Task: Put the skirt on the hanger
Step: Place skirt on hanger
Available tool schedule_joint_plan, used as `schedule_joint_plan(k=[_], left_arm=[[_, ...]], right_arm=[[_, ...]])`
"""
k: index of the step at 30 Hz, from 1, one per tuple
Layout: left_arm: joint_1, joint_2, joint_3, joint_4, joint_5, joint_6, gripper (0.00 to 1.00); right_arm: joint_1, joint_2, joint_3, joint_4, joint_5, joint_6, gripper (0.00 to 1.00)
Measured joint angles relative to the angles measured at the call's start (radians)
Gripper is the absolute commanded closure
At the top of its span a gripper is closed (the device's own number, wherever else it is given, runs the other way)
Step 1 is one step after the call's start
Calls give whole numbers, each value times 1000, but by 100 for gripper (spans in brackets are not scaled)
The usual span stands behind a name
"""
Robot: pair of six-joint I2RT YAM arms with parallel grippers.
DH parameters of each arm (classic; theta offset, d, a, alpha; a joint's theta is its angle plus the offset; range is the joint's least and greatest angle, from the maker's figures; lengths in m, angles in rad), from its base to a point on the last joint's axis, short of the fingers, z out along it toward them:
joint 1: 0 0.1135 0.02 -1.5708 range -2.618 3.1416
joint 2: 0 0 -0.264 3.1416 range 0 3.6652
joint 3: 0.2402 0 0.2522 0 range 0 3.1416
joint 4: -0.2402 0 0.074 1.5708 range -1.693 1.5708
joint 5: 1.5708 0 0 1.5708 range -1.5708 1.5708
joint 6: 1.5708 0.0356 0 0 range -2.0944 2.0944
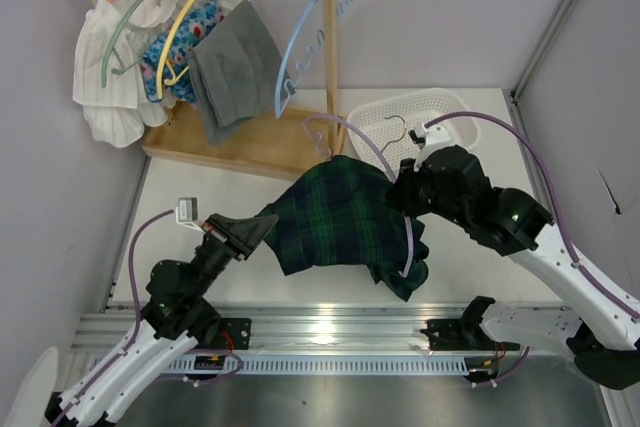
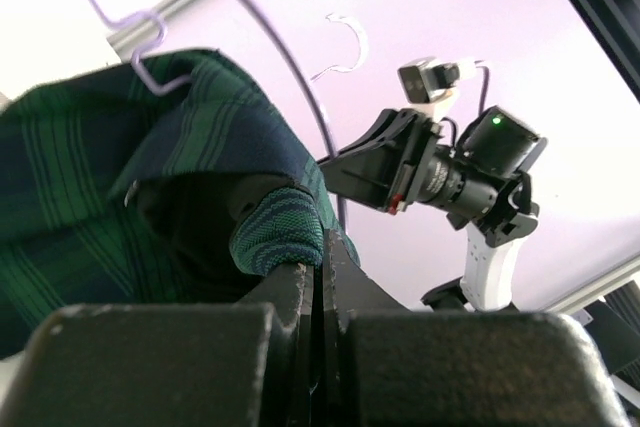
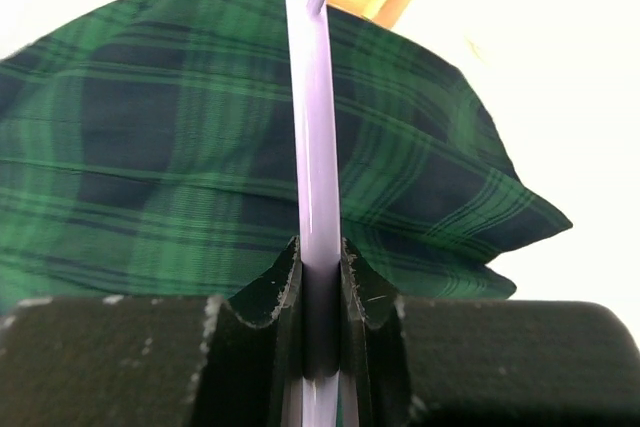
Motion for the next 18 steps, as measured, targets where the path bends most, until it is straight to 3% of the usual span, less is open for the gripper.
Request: schedule_joint_plan(k=[18], left_arm=[[0,-61,60,-160,-33,49,100]], right_arm=[[-11,-58,-106,26,49,48,100]])
